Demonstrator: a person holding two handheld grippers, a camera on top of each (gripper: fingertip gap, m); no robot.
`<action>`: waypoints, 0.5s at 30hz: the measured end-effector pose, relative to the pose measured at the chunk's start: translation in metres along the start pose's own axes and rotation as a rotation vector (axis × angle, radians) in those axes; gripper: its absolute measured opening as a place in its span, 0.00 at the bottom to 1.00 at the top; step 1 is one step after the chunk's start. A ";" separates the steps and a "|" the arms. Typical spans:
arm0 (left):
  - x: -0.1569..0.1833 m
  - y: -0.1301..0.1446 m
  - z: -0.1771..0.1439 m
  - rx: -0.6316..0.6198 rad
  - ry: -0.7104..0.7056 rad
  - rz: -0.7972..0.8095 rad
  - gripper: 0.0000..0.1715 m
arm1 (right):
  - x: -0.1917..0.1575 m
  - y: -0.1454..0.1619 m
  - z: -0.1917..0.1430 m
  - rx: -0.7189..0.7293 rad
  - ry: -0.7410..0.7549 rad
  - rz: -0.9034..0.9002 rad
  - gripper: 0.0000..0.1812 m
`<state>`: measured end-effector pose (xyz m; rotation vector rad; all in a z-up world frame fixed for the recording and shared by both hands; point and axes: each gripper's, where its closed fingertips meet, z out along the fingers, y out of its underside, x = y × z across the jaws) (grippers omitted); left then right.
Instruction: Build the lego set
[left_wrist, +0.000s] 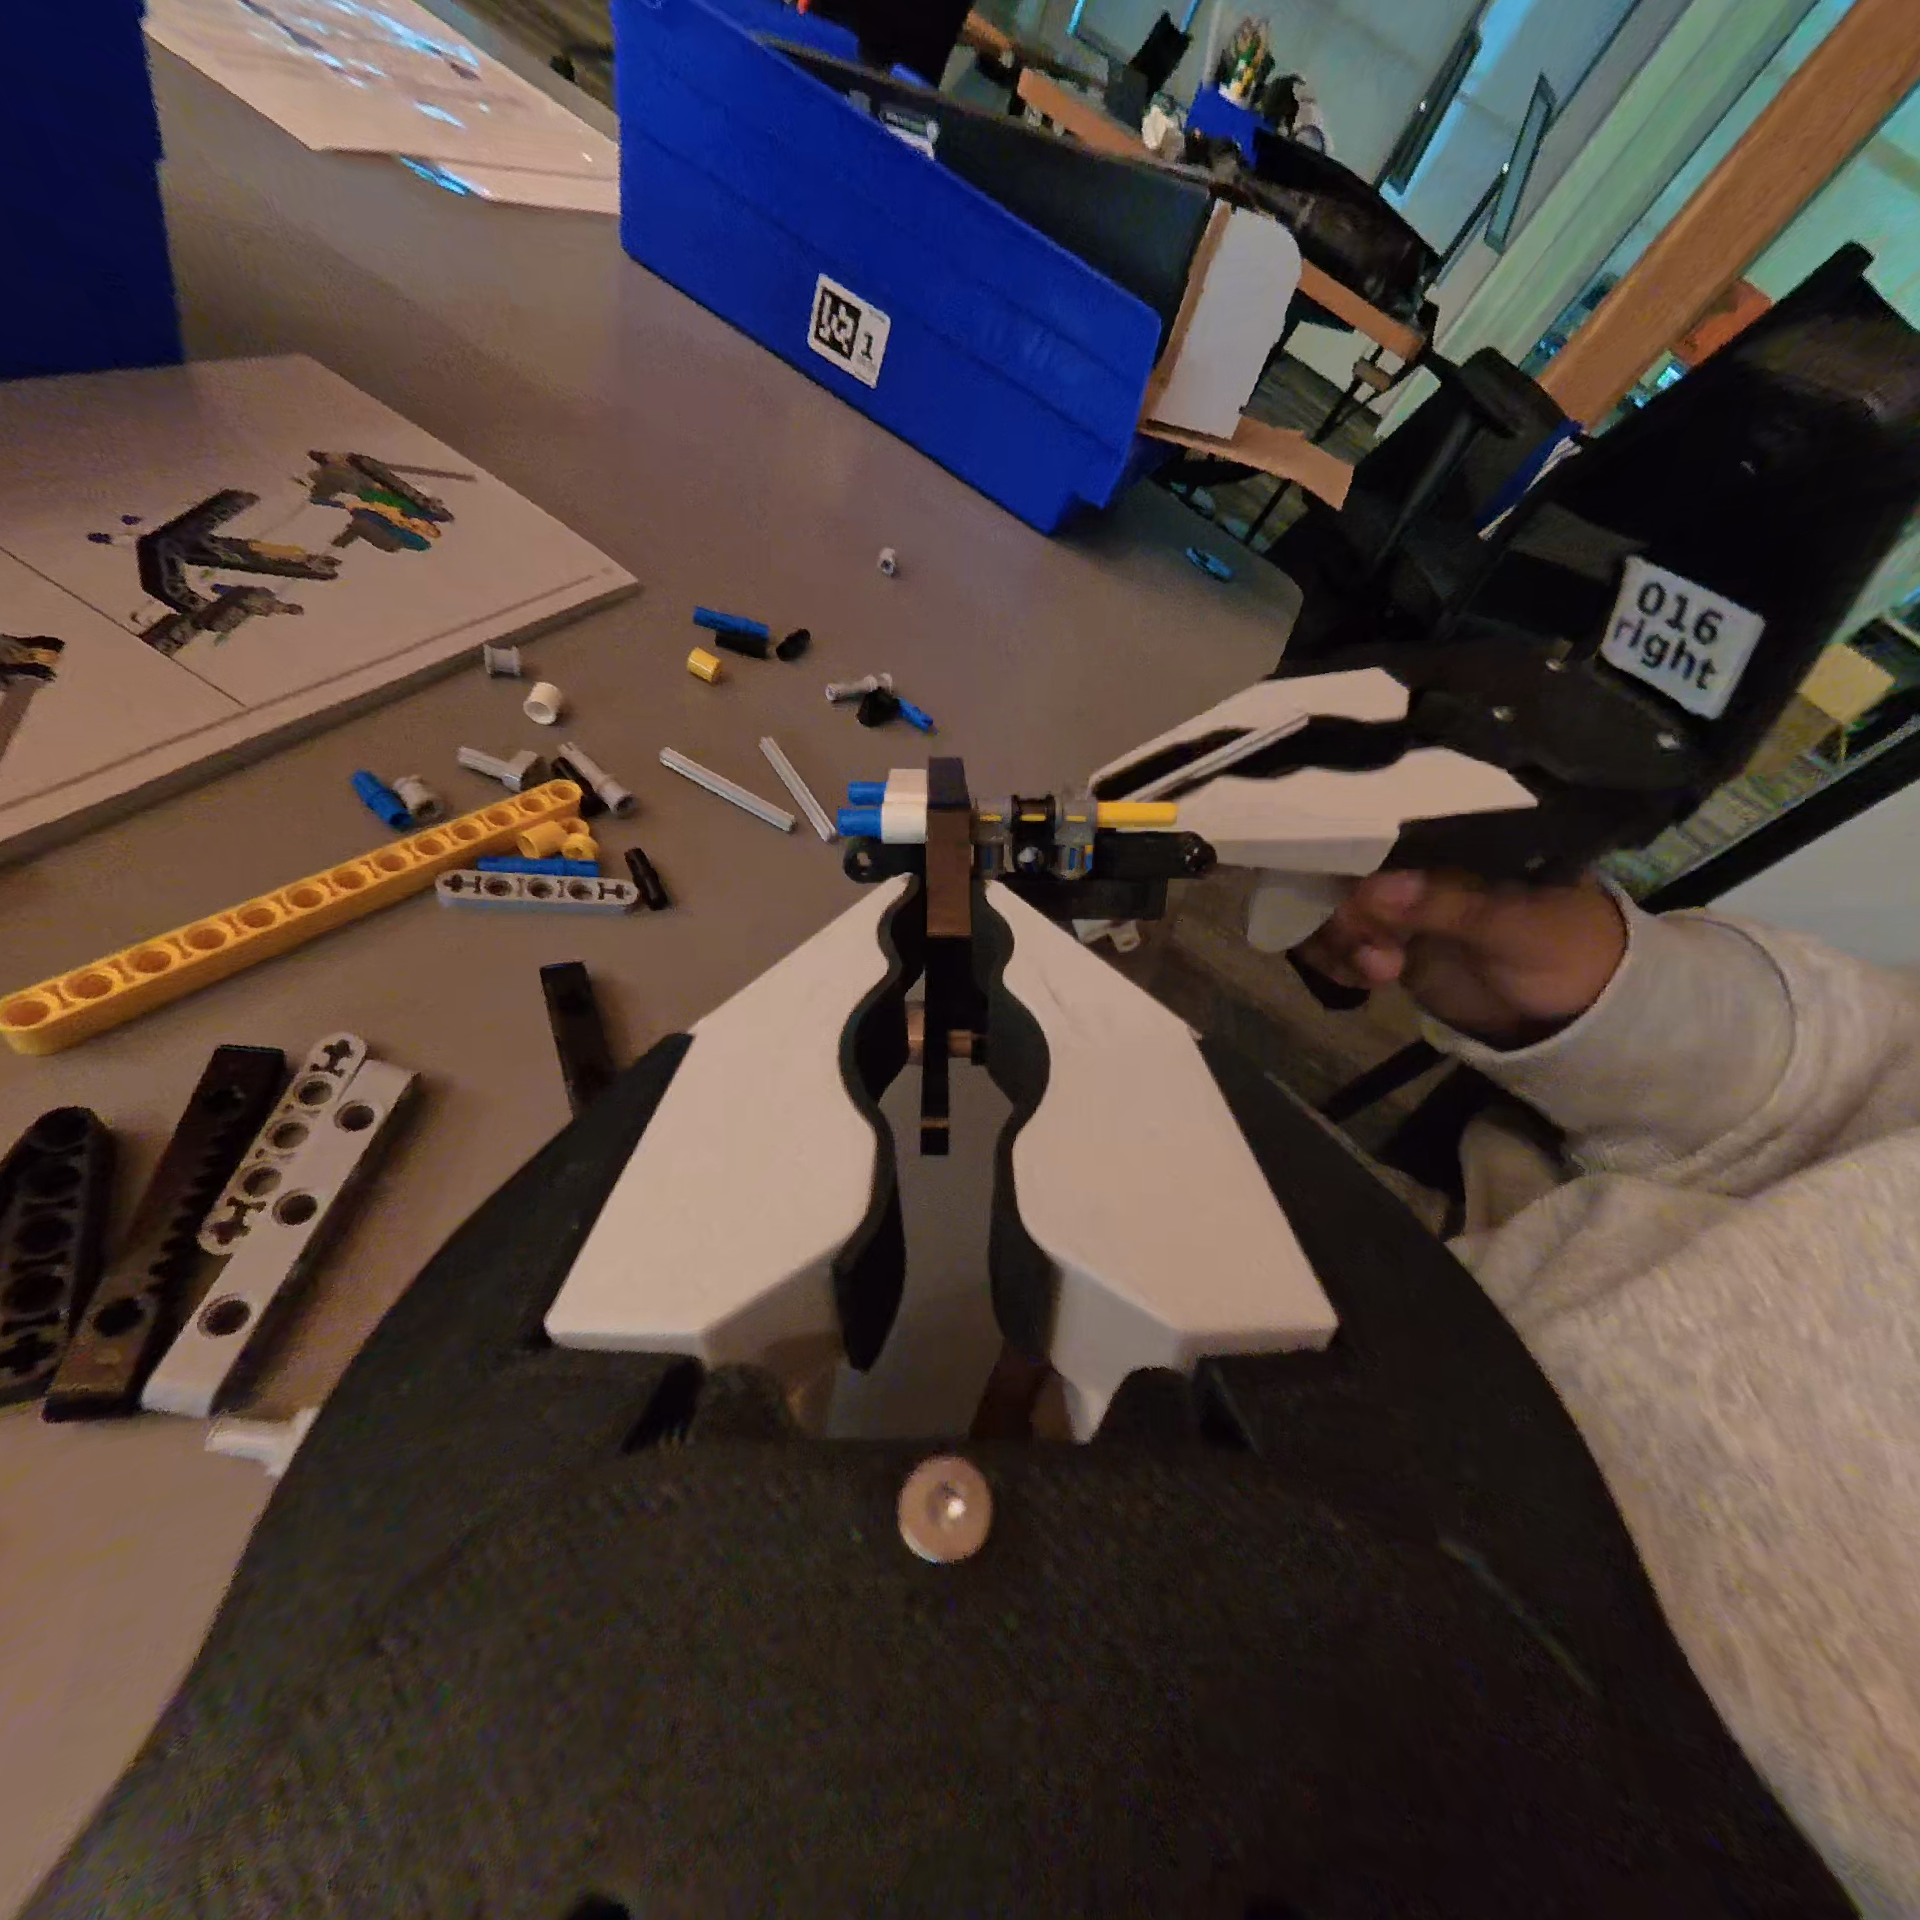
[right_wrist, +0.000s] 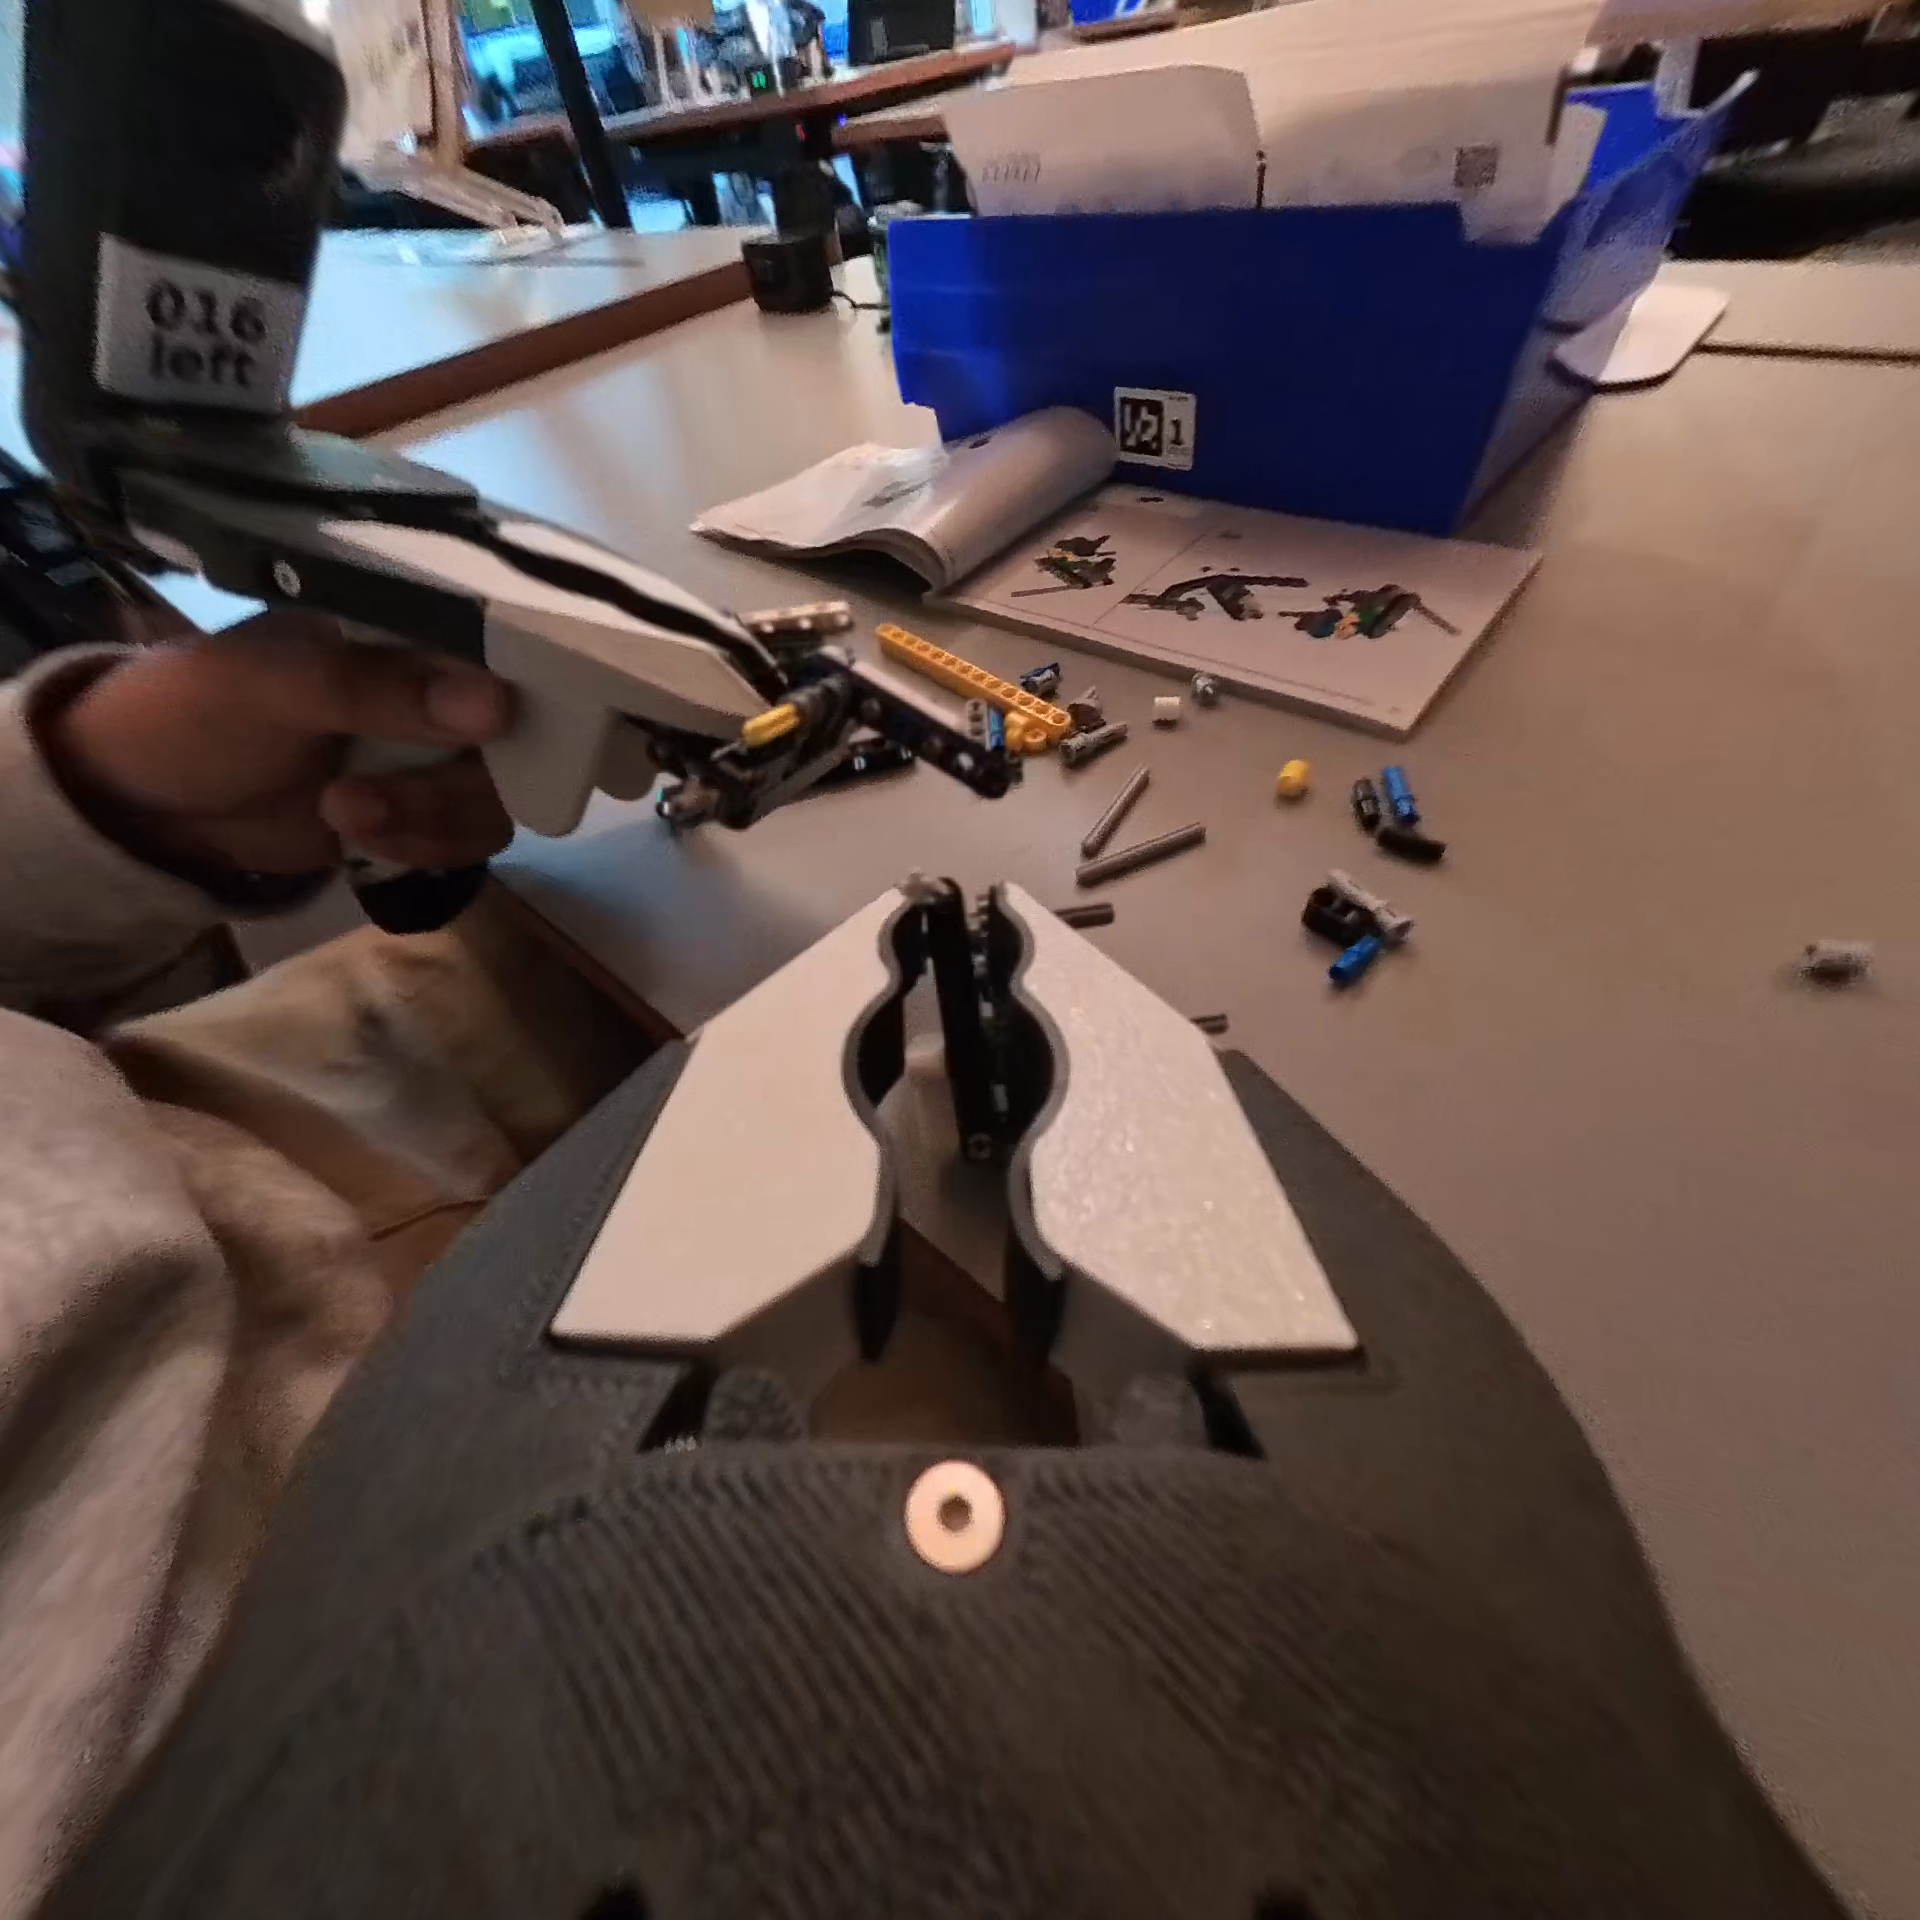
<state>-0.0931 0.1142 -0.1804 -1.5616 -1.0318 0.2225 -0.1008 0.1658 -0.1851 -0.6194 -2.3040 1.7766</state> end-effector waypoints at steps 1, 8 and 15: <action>0.001 0.002 0.001 -0.011 0.002 0.002 0.03 | 0.002 -0.001 -0.002 0.011 -0.014 0.038 0.06; 0.012 0.016 0.011 -0.073 0.034 -0.009 0.03 | 0.009 0.000 -0.010 0.017 -0.070 0.169 0.11; 0.019 0.022 0.015 -0.103 0.053 -0.023 0.03 | 0.010 0.003 -0.011 -0.030 -0.044 0.150 0.17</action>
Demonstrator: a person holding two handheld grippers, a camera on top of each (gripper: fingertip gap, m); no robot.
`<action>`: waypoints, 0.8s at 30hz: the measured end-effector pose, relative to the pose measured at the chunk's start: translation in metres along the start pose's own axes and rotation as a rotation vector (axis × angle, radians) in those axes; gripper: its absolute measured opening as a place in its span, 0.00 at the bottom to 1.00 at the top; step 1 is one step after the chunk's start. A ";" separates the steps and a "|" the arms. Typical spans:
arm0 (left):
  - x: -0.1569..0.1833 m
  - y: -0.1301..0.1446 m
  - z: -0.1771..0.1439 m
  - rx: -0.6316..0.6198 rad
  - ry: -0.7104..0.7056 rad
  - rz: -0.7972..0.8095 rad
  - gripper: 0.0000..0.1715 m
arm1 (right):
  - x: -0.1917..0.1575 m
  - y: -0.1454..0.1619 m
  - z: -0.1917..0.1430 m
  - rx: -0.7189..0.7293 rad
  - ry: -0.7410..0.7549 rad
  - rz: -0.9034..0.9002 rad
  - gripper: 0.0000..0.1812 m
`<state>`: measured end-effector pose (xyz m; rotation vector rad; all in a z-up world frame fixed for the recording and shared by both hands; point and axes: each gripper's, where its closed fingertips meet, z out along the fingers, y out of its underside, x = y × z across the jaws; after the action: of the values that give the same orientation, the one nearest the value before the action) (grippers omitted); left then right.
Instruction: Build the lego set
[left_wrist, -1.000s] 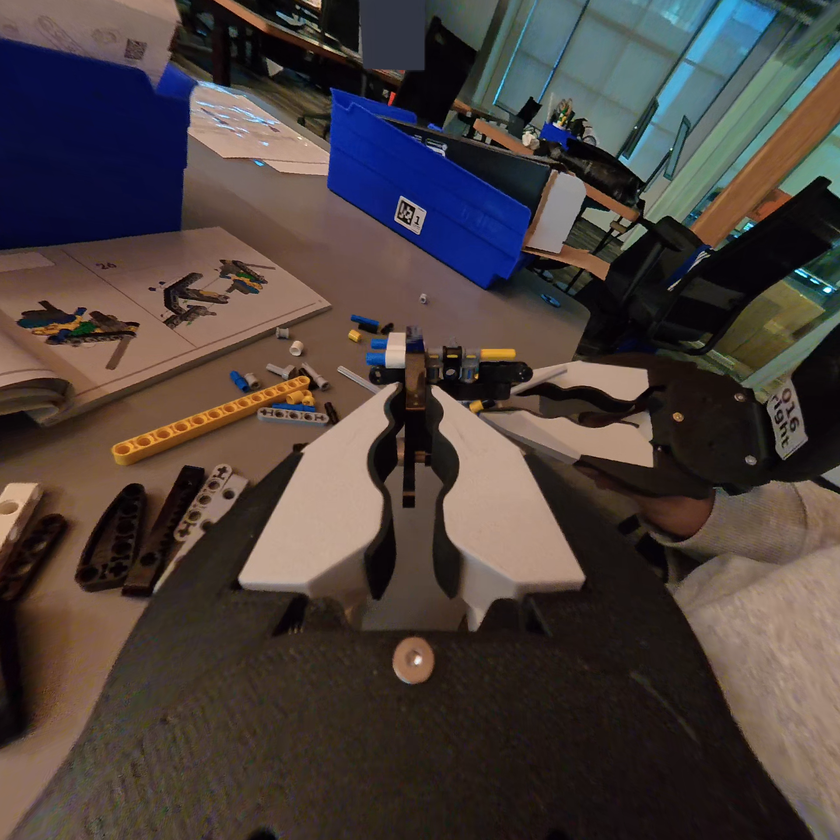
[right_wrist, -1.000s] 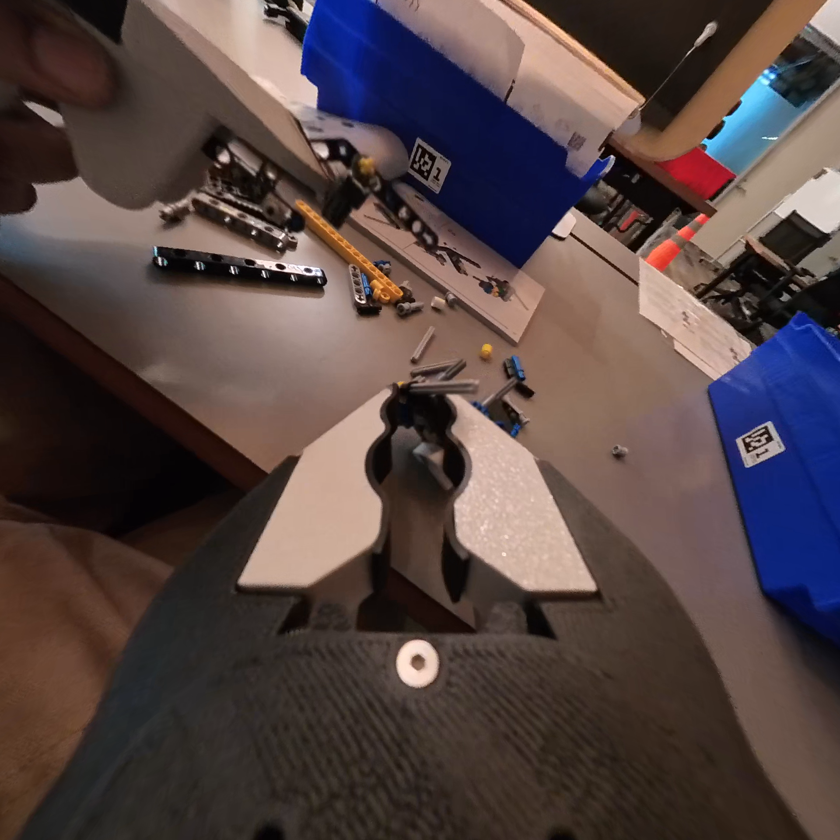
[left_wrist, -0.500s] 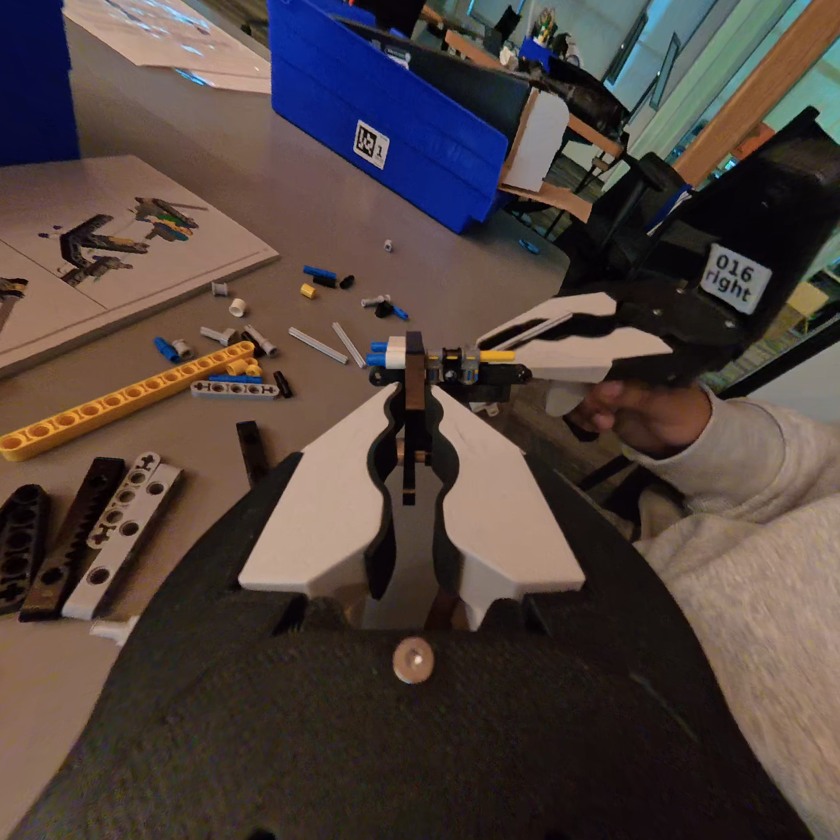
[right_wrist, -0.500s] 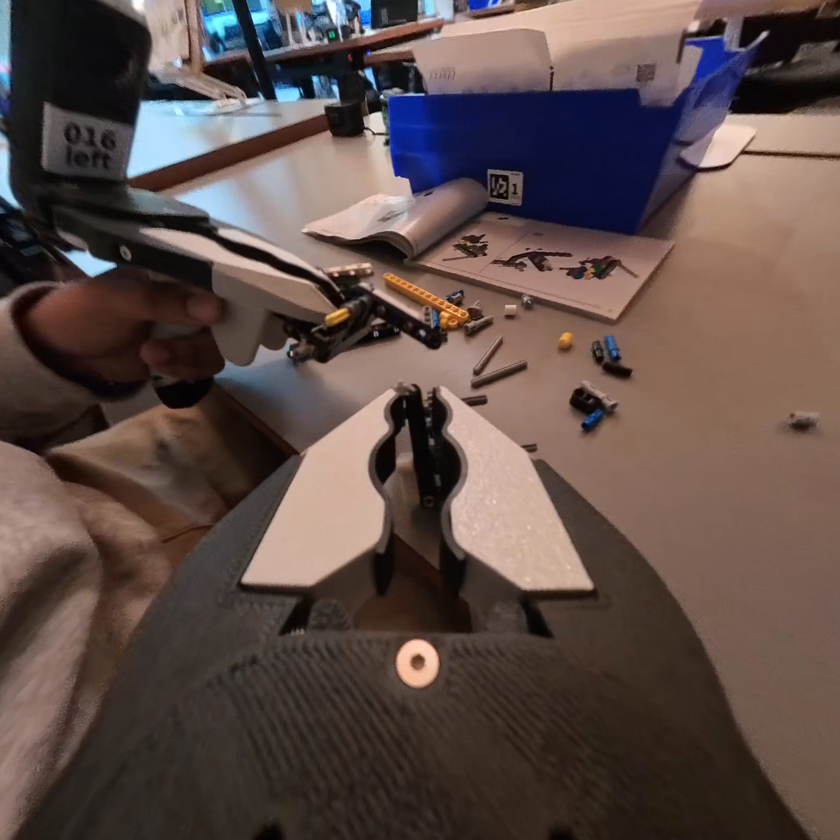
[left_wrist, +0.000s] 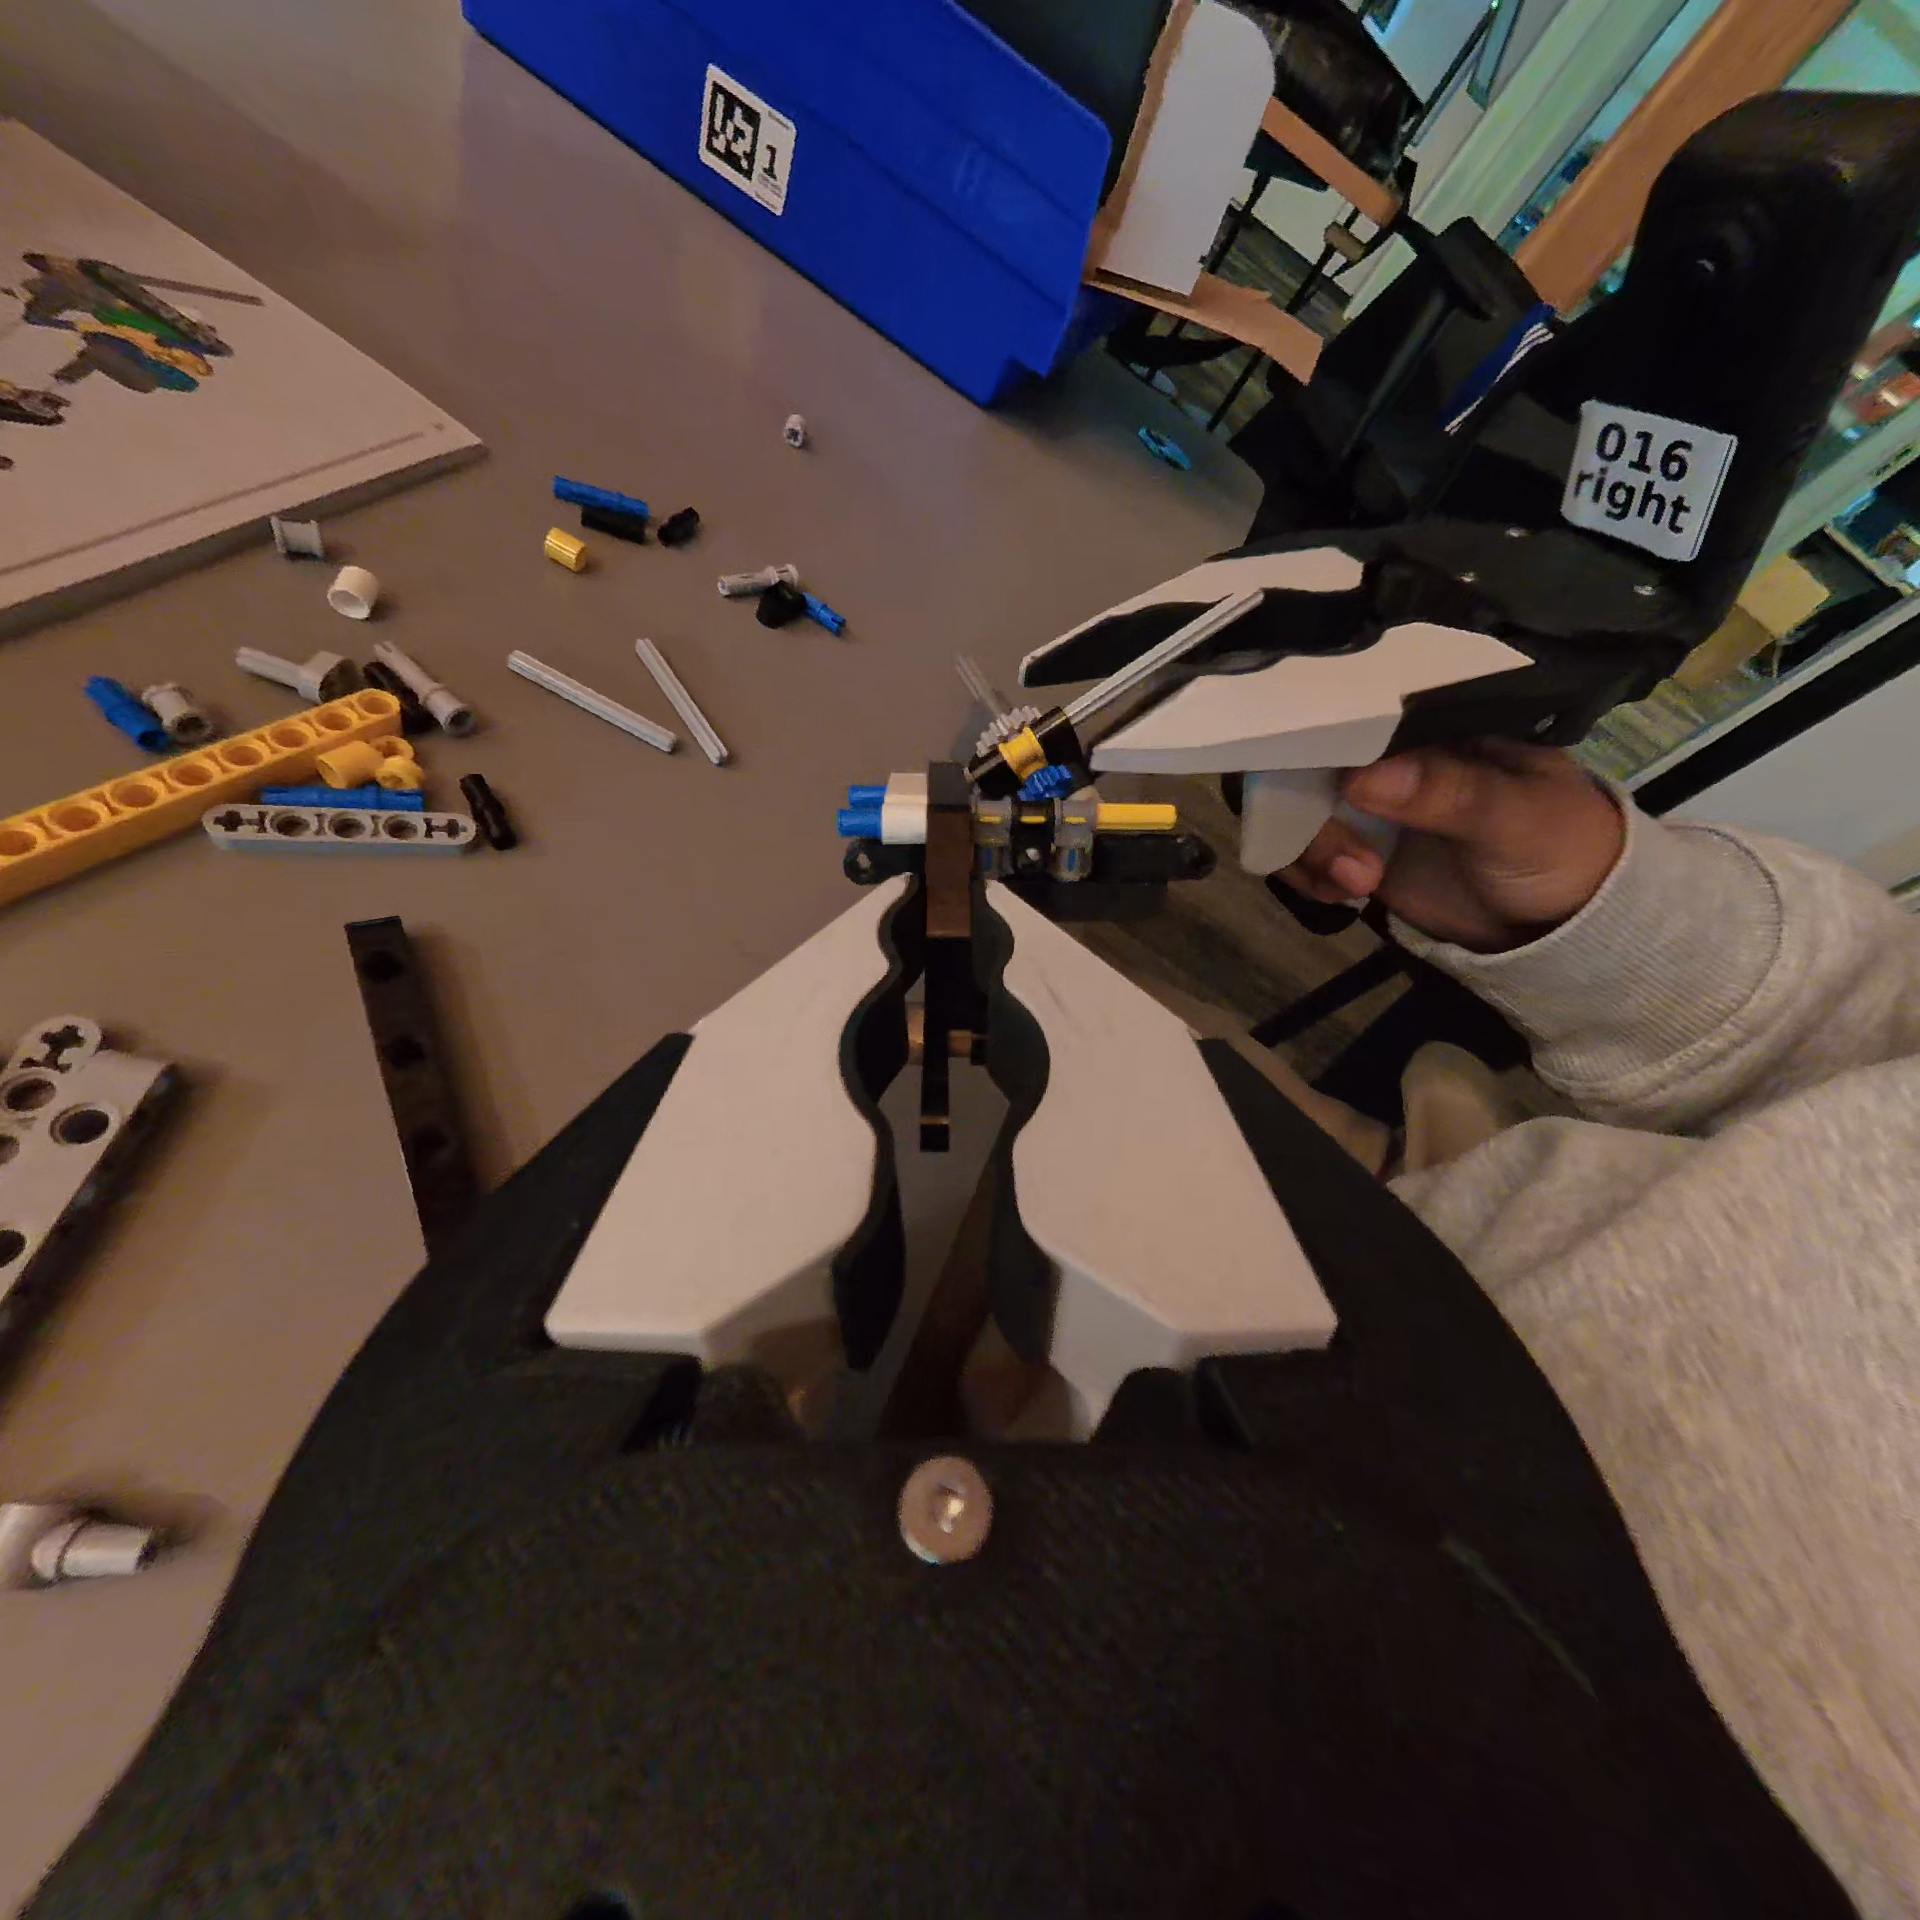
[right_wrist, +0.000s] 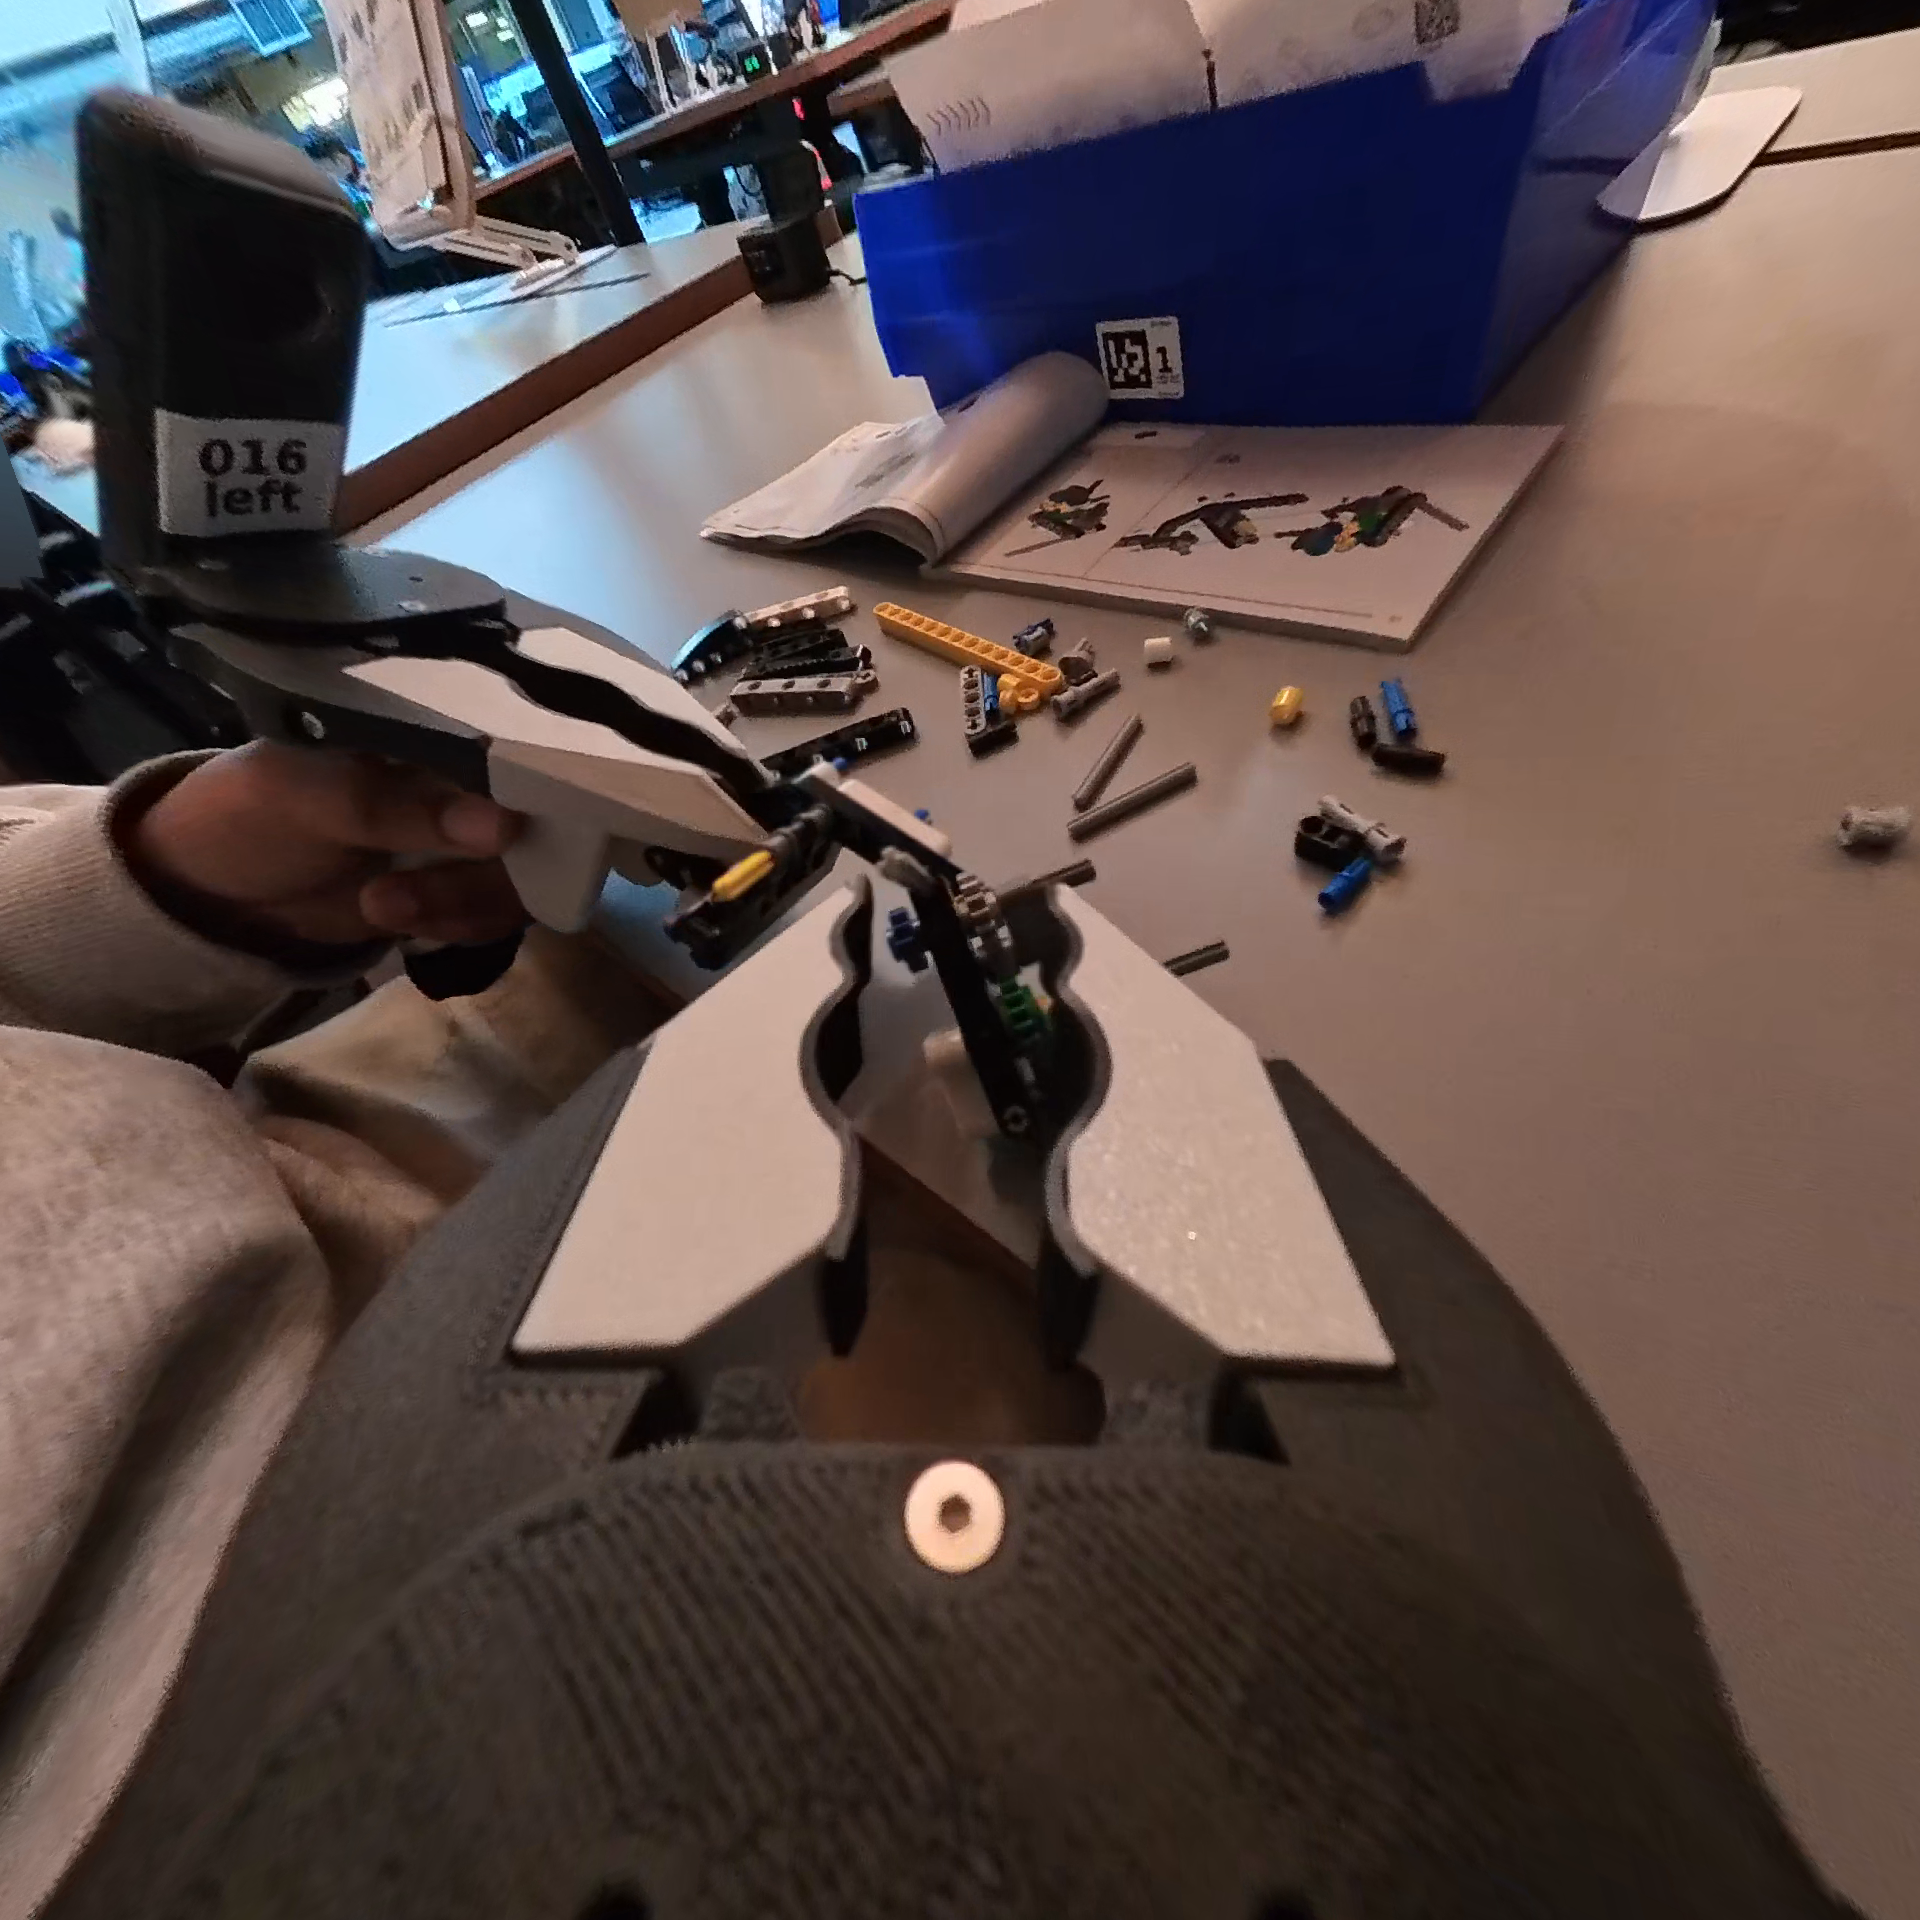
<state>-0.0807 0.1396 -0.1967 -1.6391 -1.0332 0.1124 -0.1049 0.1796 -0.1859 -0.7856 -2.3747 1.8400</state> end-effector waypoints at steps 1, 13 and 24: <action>0.000 0.001 0.000 -0.003 0.003 -0.007 0.03 | 0.000 0.001 -0.001 -0.016 0.008 -0.005 0.19; 0.005 0.005 -0.003 -0.004 0.026 -0.064 0.03 | -0.011 0.013 -0.021 -0.164 0.486 -0.679 0.20; 0.018 0.005 -0.002 0.008 0.064 -0.069 0.03 | -0.002 0.027 -0.007 -0.219 0.562 -0.690 0.22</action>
<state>-0.0658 0.1500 -0.1921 -1.5884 -1.0379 0.0179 -0.0905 0.1899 -0.2077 -0.3417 -2.0996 0.9530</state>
